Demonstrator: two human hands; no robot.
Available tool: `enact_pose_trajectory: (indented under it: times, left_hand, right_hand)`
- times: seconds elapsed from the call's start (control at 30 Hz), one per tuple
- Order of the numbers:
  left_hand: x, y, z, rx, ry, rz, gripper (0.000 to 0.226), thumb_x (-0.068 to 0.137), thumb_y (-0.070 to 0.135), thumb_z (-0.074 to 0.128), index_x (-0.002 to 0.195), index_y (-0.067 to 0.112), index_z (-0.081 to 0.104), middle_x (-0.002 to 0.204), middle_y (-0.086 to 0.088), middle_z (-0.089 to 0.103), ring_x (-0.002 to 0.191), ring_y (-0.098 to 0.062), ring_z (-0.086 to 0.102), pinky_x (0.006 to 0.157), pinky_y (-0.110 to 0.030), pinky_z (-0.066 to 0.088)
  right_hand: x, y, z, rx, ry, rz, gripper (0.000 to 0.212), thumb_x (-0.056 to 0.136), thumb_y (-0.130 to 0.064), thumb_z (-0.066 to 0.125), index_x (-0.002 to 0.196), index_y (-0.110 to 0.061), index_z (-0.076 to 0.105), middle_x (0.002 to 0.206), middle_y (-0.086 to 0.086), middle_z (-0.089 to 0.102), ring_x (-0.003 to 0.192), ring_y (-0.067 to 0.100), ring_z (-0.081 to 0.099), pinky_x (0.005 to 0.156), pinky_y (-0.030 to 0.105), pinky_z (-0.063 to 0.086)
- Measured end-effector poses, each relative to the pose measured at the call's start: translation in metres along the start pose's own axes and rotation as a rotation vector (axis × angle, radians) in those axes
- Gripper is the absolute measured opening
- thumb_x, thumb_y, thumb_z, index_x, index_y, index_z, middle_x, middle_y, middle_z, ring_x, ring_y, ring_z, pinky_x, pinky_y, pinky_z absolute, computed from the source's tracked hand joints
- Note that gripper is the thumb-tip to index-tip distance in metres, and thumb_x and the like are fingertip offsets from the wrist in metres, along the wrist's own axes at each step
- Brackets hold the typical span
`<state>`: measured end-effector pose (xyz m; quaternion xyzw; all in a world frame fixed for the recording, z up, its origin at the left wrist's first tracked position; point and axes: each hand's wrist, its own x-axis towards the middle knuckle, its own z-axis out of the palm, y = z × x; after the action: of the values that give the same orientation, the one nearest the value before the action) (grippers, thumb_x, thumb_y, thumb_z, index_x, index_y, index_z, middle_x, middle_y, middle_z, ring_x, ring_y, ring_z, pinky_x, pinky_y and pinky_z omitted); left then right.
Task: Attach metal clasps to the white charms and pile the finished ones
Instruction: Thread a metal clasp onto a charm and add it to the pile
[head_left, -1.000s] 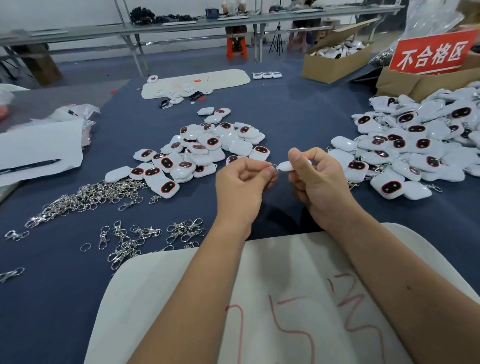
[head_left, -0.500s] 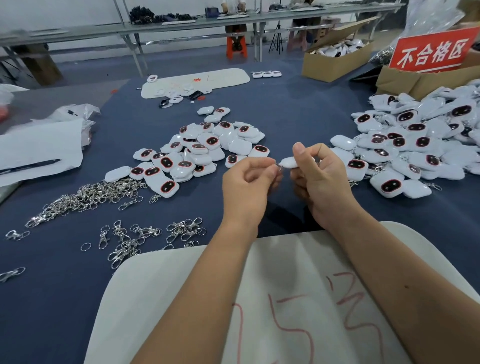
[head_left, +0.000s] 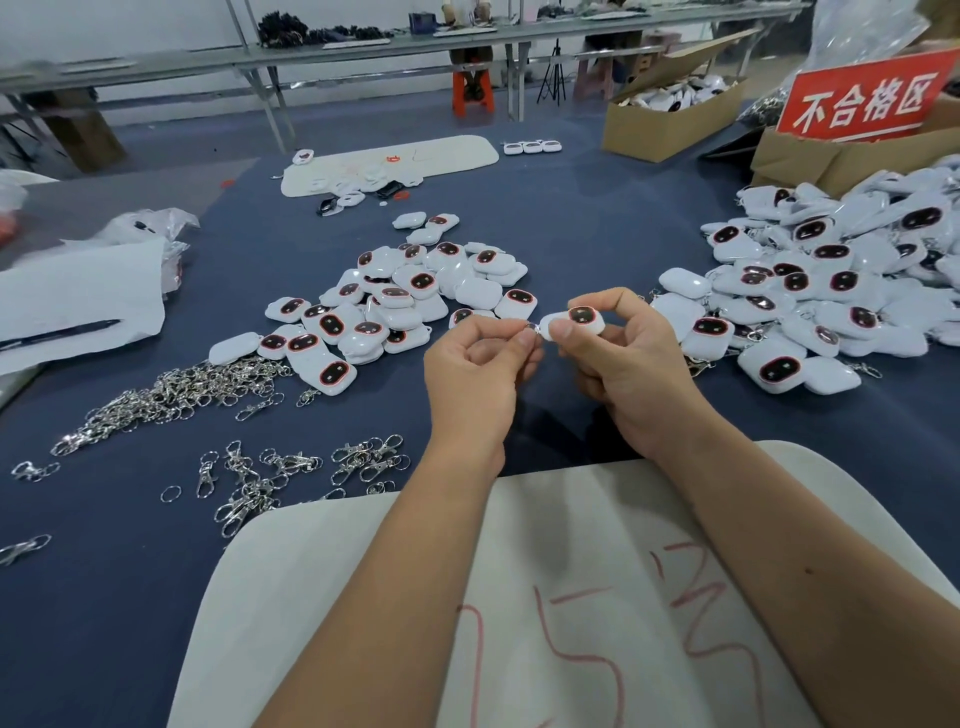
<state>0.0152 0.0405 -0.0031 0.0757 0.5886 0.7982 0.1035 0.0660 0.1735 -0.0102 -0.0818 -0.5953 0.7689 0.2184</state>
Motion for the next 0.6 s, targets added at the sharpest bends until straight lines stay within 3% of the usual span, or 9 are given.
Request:
enact_pose_trajectory:
  times: [0.1,0.23,0.4,0.47,0.6]
  left_hand:
    - [0.003,0.002,-0.006,0.111,-0.043,0.089,0.018,0.090,-0.007,0.070,0.082,0.010,0.069,0.064,-0.001,0.069,0.067,-0.013,0.069,0.070,-0.024,0.058]
    - [0.007,0.002,-0.011,0.455,-0.152,0.272,0.027,0.087,-0.004,0.072,0.076,0.020,0.071,0.073,-0.002,0.073,0.071,-0.020,0.071,0.079,-0.039,0.061]
    - [0.007,0.000,-0.018,0.756,-0.219,0.418,0.022,0.089,-0.002,0.068,0.079,0.018,0.071,0.076,0.010,0.072,0.073,-0.005,0.067,0.071,-0.024,0.054]
    - [0.006,-0.002,-0.014,0.700,-0.134,0.380,0.020,0.088,0.000,0.071,0.080,0.018,0.072,0.075,0.008,0.073,0.074,-0.007,0.069,0.073,-0.026,0.056]
    - [-0.002,-0.002,0.003,0.064,0.004,-0.008,0.010,0.090,-0.001,0.072,0.088,0.010,0.072,0.078,-0.008,0.077,0.076,-0.016,0.074,0.072,-0.025,0.059]
  right_hand:
    - [0.001,0.001,0.000,0.030,-0.013,0.010,0.027,0.086,-0.014,0.083,0.102,-0.015,0.060,0.065,-0.003,0.062,0.046,0.008,0.034,0.042,0.019,0.030]
    - [0.001,-0.001,-0.001,0.061,-0.001,0.021,0.036,0.078,-0.034,0.082,0.096,-0.014,0.058,0.061,-0.001,0.057,0.047,0.008,0.030,0.041,0.019,0.026]
    - [0.000,0.004,0.002,-0.088,0.016,-0.003,0.024,0.093,-0.023,0.078,0.097,-0.013,0.057,0.058,-0.005,0.062,0.045,0.005,0.045,0.041,0.019,0.031]
    - [0.000,0.004,0.003,-0.072,0.025,-0.018,0.023,0.095,-0.022,0.076,0.099,-0.012,0.057,0.060,-0.002,0.061,0.045,0.007,0.042,0.042,0.021,0.029]
    - [0.000,0.002,-0.001,0.003,0.001,-0.037,0.027,0.093,-0.028,0.077,0.106,-0.014,0.058,0.070,0.003,0.069,0.047,0.010,0.033,0.045,0.025,0.025]
